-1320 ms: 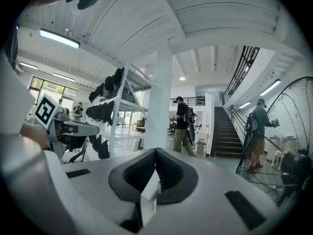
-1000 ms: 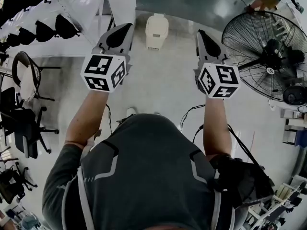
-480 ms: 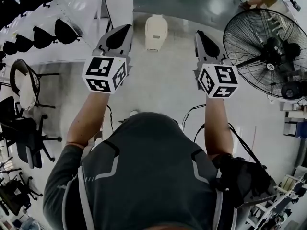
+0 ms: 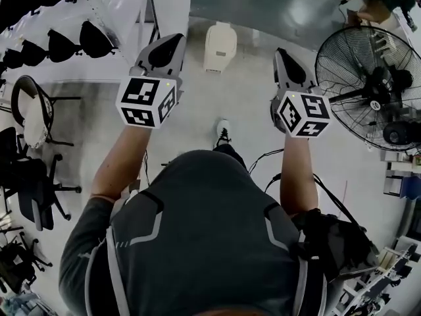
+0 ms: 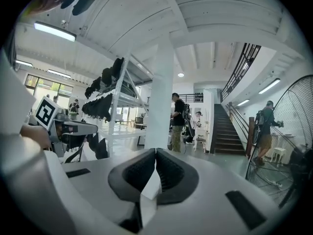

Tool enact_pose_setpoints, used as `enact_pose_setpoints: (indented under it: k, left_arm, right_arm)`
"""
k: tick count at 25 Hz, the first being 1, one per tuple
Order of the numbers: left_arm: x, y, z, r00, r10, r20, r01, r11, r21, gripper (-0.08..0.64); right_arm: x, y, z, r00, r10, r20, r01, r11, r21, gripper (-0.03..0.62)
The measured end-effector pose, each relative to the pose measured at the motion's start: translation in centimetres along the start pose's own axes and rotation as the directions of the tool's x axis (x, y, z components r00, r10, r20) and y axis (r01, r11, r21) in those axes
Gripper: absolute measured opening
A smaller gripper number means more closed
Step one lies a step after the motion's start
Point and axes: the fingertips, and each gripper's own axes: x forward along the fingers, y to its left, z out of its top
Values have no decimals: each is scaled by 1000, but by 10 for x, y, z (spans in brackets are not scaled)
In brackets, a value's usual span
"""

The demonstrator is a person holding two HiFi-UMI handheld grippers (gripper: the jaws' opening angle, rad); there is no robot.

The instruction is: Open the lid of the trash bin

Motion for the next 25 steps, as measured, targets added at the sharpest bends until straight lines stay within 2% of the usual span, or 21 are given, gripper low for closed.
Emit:
enact_pose_setpoints:
  k: [5,11,17,21,25]
  left_arm:
    - [28,11,-7,999,31,-10,-30,999,37,9]
    - [92,20,-4,999,36,-25,-33,995,96,9]
    - [163,23,-6,997,38,-72,-30,994,105,9]
    - [210,17,-5,996,41,-82,-33,995,95,9]
    - [259,8,-9,994,36,-101,-24,993,115,9]
  right_arm:
    - [43,-20,-4,999,34,25,-34,999,23,29]
    - [106,-64,-9,996,85,14,-85,996,38,31]
    - [163,-119,-16,994,108,13,-108,993,37,31]
    - [186,-152,-24,990,140,3,-140,988,60,31]
    - [205,-184,-33,985,174,-13,-173,982,71,31]
